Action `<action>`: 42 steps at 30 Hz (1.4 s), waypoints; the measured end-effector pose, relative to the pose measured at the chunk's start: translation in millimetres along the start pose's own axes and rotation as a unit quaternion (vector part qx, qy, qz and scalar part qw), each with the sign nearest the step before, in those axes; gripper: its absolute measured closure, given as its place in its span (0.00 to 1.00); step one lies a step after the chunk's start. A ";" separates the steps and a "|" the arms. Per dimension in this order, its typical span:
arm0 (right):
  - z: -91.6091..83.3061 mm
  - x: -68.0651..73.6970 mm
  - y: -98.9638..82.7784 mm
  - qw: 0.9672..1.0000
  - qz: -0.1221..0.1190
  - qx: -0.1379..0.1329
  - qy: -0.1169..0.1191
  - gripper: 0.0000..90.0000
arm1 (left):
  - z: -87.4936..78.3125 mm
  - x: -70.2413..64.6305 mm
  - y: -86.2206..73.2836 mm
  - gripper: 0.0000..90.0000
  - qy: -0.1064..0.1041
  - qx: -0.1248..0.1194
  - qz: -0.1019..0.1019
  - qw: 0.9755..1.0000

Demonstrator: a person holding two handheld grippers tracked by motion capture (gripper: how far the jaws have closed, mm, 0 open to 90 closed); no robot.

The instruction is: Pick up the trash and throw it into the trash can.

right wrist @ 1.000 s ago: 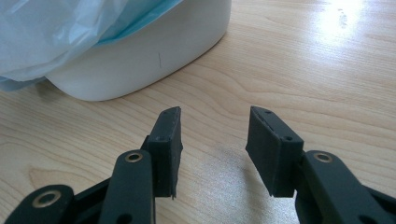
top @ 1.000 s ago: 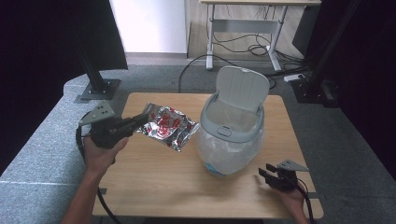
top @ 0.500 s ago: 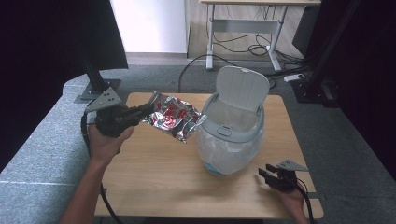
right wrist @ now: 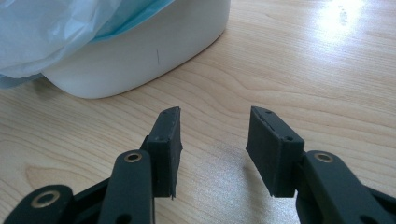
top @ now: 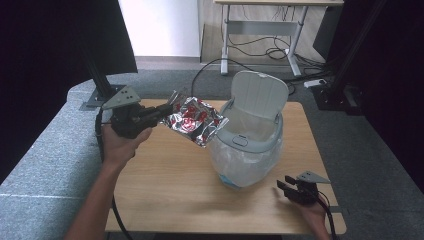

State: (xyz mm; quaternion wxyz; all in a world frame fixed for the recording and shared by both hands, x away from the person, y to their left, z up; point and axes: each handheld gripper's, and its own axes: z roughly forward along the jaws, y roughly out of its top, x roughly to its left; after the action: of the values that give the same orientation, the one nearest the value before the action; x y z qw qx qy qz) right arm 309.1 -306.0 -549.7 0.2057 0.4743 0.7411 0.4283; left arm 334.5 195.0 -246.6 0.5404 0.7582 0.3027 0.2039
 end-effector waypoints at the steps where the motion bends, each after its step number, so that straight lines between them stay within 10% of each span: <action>1: 0.1 0.3 0.0 1.000 0.000 0.000 0.000 0.60 | 1.3 -0.2 1.8 0.99 0.001 0.001 0.000 1.000; 42: 0.3 -1.4 -1.3 1.000 0.003 0.003 0.001 0.59 | 39.5 -0.4 28.2 0.98 0.002 0.010 0.006 1.000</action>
State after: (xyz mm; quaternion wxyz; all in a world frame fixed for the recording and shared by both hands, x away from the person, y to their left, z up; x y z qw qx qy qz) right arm 309.3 -307.3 -551.0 0.2026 0.4770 0.7409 0.4272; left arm 366.1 160.7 -233.1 0.5308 0.7651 0.3011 0.2055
